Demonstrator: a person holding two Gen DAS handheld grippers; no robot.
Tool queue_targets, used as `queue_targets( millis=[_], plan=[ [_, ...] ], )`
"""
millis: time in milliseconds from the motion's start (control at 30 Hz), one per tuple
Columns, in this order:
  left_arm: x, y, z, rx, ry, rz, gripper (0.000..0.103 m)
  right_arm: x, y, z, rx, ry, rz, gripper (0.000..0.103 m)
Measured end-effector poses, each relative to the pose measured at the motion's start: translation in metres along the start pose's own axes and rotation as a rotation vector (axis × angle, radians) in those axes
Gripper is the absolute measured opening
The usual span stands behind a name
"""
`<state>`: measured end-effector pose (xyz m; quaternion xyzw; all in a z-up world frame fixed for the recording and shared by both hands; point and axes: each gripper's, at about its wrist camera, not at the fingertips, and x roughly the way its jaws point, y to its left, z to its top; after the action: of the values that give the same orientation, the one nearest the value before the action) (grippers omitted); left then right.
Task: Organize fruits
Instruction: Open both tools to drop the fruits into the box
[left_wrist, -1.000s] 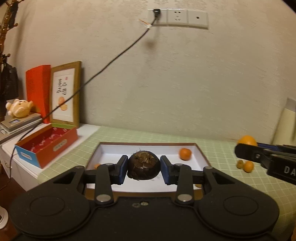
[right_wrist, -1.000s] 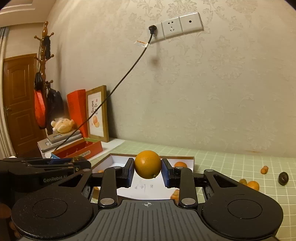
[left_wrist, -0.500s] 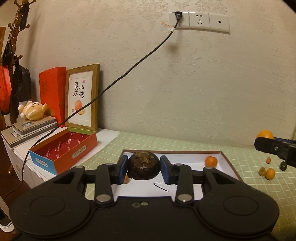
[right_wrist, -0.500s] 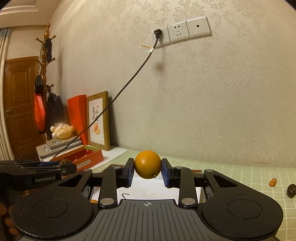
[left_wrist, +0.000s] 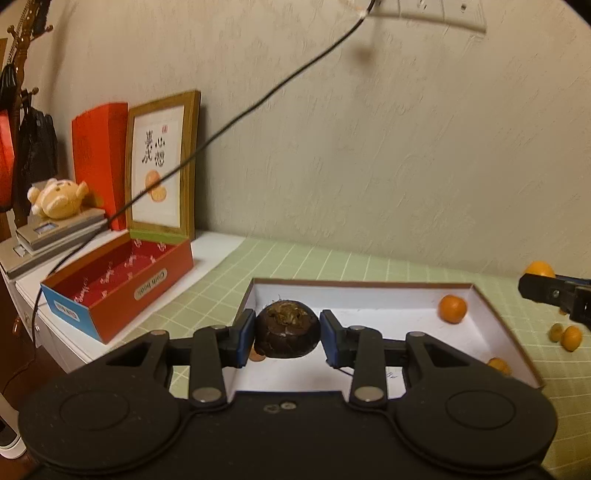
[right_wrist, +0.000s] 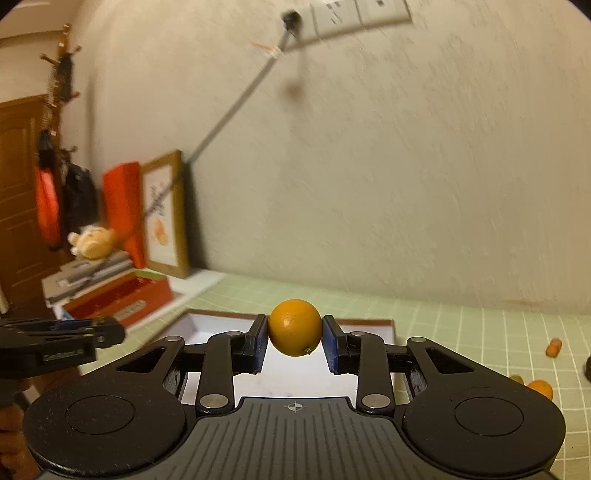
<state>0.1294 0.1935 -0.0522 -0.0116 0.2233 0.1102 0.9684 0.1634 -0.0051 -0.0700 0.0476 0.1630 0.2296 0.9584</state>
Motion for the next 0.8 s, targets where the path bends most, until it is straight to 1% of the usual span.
queue_targets(
  millis=[233, 500, 567, 600, 633, 667, 700, 733, 767, 800],
  plan=[
    [0.030, 0.005, -0.004, -0.003, 0.054, 0.008, 0.028, 0.038, -0.027, -0.004, 0.038, 0.080, -0.070, 0.032],
    [0.060, -0.001, -0.006, 0.011, 0.104, 0.001, 0.029, 0.070, -0.042, -0.017, 0.065, 0.173, -0.115, 0.032],
    [0.067, -0.003, -0.008, 0.011, 0.128, -0.001, 0.030, 0.075, -0.043, -0.019, 0.064, 0.188, -0.129, 0.032],
    [0.071, -0.004, -0.010, 0.017, 0.142, 0.001, 0.033, 0.078, -0.043, -0.020, 0.061, 0.191, -0.135, 0.033],
    [0.074, -0.005, -0.012, 0.019, 0.157, 0.010, 0.037, 0.079, -0.043, -0.021, 0.056, 0.197, -0.142, 0.053],
    [0.078, -0.004, -0.013, 0.017, 0.174, 0.023, 0.054, 0.080, -0.044, -0.022, 0.056, 0.202, -0.148, 0.071],
    [0.079, -0.004, -0.013, 0.010, 0.185, 0.041, 0.075, 0.081, -0.043, -0.022, 0.062, 0.196, -0.149, 0.094],
    [0.076, -0.003, -0.012, -0.001, 0.179, 0.059, 0.080, 0.076, -0.043, -0.020, 0.072, 0.168, -0.149, 0.095],
    [0.072, -0.003, -0.009, 0.001, 0.156, 0.063, 0.085, 0.071, -0.043, -0.018, 0.076, 0.136, -0.153, 0.095],
    [0.068, -0.004, -0.007, 0.014, 0.137, 0.063, 0.094, 0.067, -0.041, -0.014, 0.070, 0.109, -0.161, 0.095]
  ],
)
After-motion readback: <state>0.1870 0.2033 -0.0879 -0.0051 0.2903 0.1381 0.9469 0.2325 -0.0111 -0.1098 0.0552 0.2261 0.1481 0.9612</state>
